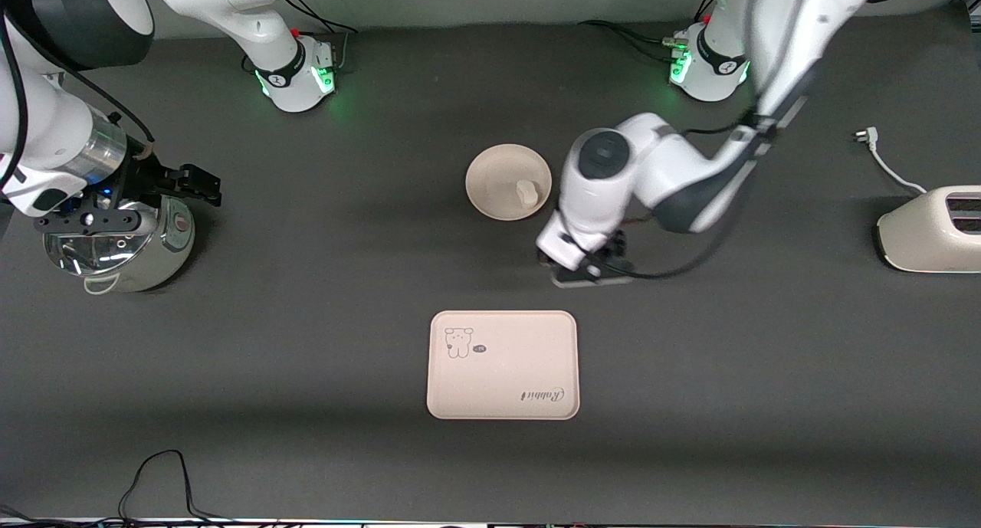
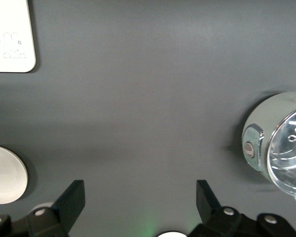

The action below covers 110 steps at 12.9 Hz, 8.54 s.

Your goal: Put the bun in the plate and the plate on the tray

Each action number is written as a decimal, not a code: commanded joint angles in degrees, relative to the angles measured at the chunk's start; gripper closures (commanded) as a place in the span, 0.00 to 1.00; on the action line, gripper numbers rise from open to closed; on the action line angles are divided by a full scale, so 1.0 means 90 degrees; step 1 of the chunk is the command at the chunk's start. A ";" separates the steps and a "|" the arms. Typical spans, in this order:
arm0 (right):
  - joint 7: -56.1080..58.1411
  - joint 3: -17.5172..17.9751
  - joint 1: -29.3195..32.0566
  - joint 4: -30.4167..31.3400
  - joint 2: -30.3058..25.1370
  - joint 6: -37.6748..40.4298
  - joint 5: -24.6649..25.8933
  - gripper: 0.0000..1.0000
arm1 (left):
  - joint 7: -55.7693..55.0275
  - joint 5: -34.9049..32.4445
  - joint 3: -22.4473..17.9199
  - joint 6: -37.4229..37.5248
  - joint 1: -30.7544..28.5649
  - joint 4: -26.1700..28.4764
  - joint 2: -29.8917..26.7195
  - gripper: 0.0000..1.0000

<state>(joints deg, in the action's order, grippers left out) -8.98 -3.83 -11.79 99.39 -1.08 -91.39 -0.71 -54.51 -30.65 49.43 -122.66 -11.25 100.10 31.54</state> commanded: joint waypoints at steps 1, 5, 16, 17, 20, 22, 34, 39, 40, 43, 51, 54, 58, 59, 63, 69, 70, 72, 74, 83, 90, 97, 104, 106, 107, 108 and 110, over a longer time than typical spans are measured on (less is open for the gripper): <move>-0.0708 -0.0024 -0.0485 0.0507 -0.0202 -0.0429 -0.0234 0.00 | 0.1179 0.0193 0.0688 0.0997 -0.1197 -0.0640 -0.0086 0.00; -0.2044 -0.0024 -0.1675 0.0724 -0.0163 -0.0996 -0.0273 0.00 | 0.2440 0.0319 0.0690 0.2026 -0.1776 -0.1657 -0.0067 0.00; -0.4367 -0.0053 -0.4560 0.0214 0.0639 -0.1680 -0.0847 0.00 | 0.6661 0.3376 -0.4932 0.3376 0.0409 -0.1333 -0.2729 0.00; -0.3938 -0.0111 -0.4521 0.0545 0.0512 -0.1971 -0.1110 0.00 | 0.6682 0.3347 -0.5225 0.3143 0.0710 -0.0835 -0.3032 0.00; -0.3319 -0.0287 -0.4501 0.1842 0.0306 -0.3345 -0.1288 0.00 | 0.6565 0.3279 -0.5443 0.2906 0.0937 0.0261 -0.3931 0.00; -0.3251 -0.0278 -0.4530 0.2760 0.0393 -0.4663 -0.1288 0.00 | 0.6613 0.3279 -0.5443 0.2906 0.0977 0.0294 -0.3973 0.00; -0.2723 -0.0229 -0.5038 0.3731 0.2640 -0.8703 -0.2255 0.00 | 0.6633 0.3181 -0.5443 0.2887 0.0977 0.0098 -0.3777 0.00; -0.2743 0.0152 -0.5028 0.4122 0.2543 -0.8683 -0.2275 0.00 | 0.6633 0.3259 -0.5443 0.2828 0.0986 0.0098 -0.3758 0.00; -0.2743 0.0249 -0.5028 0.4122 0.2513 -0.8664 -0.2400 0.00 | 0.6633 0.3259 -0.5433 0.2799 0.1006 0.0098 -0.3758 0.00; -0.2723 0.0367 -0.5019 0.4122 0.2367 -0.8547 -0.2665 0.00 | 0.6633 0.3259 -0.5433 0.2789 0.1016 0.0059 -0.3729 0.00; -0.2381 0.0357 -0.4950 0.4152 0.2308 -0.8244 -0.2665 0.59 | 0.6643 0.3250 -0.5433 0.2789 0.0996 0.0010 -0.3719 0.00; -0.2381 0.0357 -0.4950 0.4152 0.2308 -0.8224 -0.2665 0.96 | 0.6653 0.3240 -0.5433 0.2769 0.0986 -0.0038 -0.3680 0.00; -0.2372 0.0348 -0.4941 0.4142 0.2240 -0.8195 -0.2665 1.00 | 0.6653 0.3250 -0.5433 0.2779 0.1006 -0.0078 -0.3660 0.00; -0.2362 0.0328 -0.4921 0.4142 0.2153 -0.8146 -0.2665 1.00 | 0.6643 0.3259 -0.5433 0.2799 0.1006 -0.0078 -0.3660 0.00; -0.1747 0.0299 -0.4327 0.4142 0.0769 -0.6548 -0.2694 1.00 | 0.6643 0.3269 -0.5433 0.2818 0.1006 -0.0078 -0.3660 0.00; -0.1679 0.0240 -0.3887 0.3841 0.0158 -0.5997 -0.2685 1.00 | 0.6643 0.3269 -0.5433 0.2799 0.1006 -0.0078 -0.3660 0.00; -0.1456 0.0230 -0.3721 0.3501 0.0469 -0.6007 -0.2685 1.00 | 0.6643 0.3269 -0.5433 0.2779 0.1016 -0.0078 -0.3660 0.00; -0.1172 0.0075 -0.3321 0.2458 0.1240 -0.5939 -0.2685 1.00 | 0.6643 0.3269 -0.5433 0.2750 0.1026 -0.0145 -0.3622 0.00; -0.1141 0.0025 -0.3018 0.1161 0.2196 -0.5774 -0.2685 1.00 | 0.6643 0.3269 -0.5433 0.2760 0.1026 -0.0292 -0.3495 0.00; -0.1190 -0.0092 -0.2060 -0.3924 0.5578 -0.3976 -0.2626 1.00 | 0.6633 0.3279 -0.5423 0.2799 0.1172 -0.0283 -0.3484 0.00; -0.1170 -0.0053 -0.2050 -0.3886 0.6468 -0.4474 -0.2695 1.00 | 0.6613 0.3308 -0.5414 0.2741 0.1231 -0.0302 -0.3455 0.00; -0.1161 -0.0043 -0.2108 -0.3730 0.6605 -0.4728 -0.2695 1.00 | 0.6623 0.3250 -0.5443 0.2633 0.1211 -0.0409 -0.3416 0.00; -0.1219 -0.0043 -0.2060 -0.3729 0.6420 -0.4699 -0.2704 0.00 | 0.6613 0.3250 -0.5423 0.2643 0.1231 -0.0410 -0.3416 0.00; -0.1219 -0.0062 -0.2040 -0.3419 0.5837 -0.4330 -0.2695 0.00 | 0.6643 0.3250 -0.5423 0.2633 0.1221 -0.0555 -0.3300 0.00; -0.1239 -0.0082 -0.2001 -0.3223 0.5427 -0.3999 -0.2685 0.00 | 0.6643 0.3269 -0.5423 0.2623 0.1211 -0.0595 -0.3241 0.00; -0.1248 -0.0082 -0.1885 -0.2902 0.4892 -0.3599 -0.2617 0.00 | 0.6643 0.3279 -0.5423 0.2633 0.1192 -0.0634 -0.3221 0.00; -0.1219 -0.0092 -0.1524 -0.2316 0.3710 -0.2566 -0.2365 0.00 | 0.6653 0.3279 -0.5423 0.2710 0.1143 -0.0625 -0.3221 0.00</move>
<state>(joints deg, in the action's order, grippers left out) -20.74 -5.07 -28.34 68.37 44.87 -120.70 -23.32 4.69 -1.17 0.85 -99.24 -0.89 96.00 1.81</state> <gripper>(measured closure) 0.000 0.000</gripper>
